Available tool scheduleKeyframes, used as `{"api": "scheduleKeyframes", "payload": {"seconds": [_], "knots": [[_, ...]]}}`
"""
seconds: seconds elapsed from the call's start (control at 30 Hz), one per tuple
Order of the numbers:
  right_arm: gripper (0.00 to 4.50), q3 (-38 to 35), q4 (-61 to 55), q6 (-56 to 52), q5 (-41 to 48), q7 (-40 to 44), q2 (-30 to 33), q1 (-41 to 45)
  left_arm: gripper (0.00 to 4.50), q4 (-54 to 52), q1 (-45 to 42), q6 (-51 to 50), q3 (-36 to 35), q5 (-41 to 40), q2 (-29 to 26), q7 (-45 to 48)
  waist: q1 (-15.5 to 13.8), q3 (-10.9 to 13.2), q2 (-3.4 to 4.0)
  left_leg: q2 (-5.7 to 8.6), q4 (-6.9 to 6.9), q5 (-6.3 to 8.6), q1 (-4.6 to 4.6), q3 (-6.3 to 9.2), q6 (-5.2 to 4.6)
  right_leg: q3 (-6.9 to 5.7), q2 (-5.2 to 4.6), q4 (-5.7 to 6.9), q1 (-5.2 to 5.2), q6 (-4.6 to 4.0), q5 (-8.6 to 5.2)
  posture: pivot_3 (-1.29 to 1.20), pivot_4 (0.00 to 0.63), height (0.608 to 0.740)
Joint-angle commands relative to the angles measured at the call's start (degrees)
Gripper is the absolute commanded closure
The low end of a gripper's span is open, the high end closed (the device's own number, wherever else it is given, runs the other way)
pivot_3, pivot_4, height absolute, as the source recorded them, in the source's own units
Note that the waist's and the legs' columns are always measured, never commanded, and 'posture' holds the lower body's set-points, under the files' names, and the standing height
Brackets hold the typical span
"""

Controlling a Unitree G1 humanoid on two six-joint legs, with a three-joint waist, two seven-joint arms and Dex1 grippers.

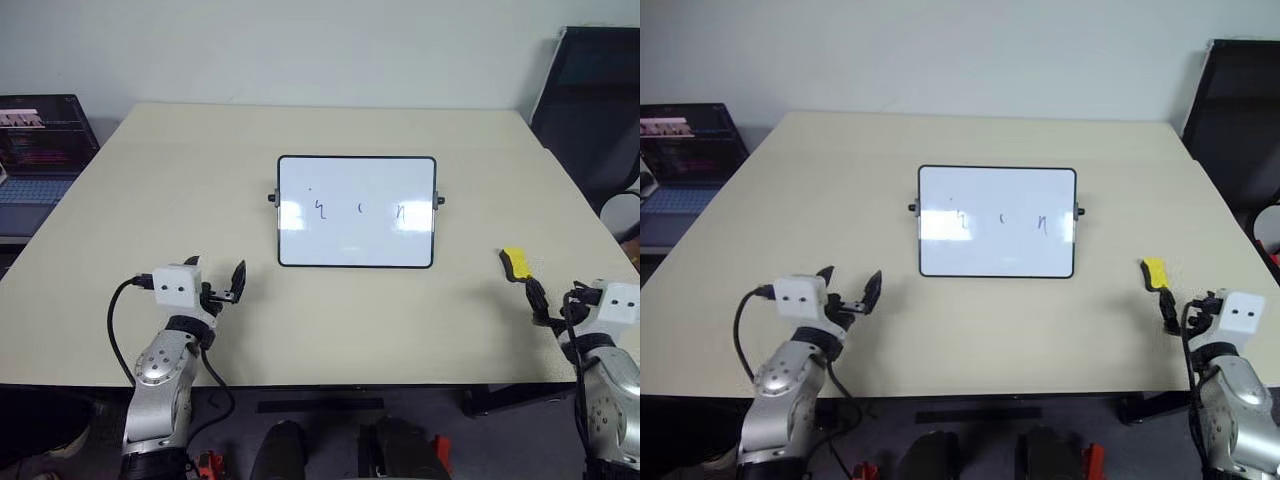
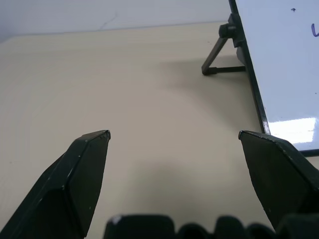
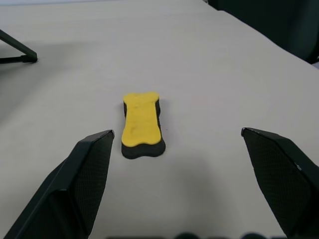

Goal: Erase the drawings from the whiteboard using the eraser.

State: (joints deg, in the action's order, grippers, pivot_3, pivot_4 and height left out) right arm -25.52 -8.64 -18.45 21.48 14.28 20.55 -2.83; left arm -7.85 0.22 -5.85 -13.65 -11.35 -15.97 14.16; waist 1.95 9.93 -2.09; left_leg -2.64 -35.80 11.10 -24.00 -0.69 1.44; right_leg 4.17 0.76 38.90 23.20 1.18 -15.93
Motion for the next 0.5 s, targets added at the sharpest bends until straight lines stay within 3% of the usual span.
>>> {"api": "scheduleKeyframes", "payload": {"seconds": [0.03, 0.5], "knots": [[0.01, 0.22, -0.2, 0.72, 0.13, 0.61, 0.87, 1.85, 0.0, -4.09, 0.96, 0.3, -1.47, -0.94, -0.17, -0.52, -0.01, 0.01, 0.01, 0.01, 0.01, 0.0, -0.01, 0.01, 0.0, 0.0, 0.0, 0.0, 0.0, 0.03, 0.02, 0.0, 0.15, 0.74], [0.01, -0.79, -3.7, -0.53, 0.54, -0.9, 1.44, 1.12, 0.0, -1.33, -1.66, 0.76, 0.35, -0.35, 0.45, -0.62, -0.13, 0.01, 0.01, 0.03, 0.01, 0.03, -0.03, 0.02, 0.05, 0.0, 0.0, -0.01, 0.0, 0.3, 0.1, 0.0, 0.15, 0.74]]}}
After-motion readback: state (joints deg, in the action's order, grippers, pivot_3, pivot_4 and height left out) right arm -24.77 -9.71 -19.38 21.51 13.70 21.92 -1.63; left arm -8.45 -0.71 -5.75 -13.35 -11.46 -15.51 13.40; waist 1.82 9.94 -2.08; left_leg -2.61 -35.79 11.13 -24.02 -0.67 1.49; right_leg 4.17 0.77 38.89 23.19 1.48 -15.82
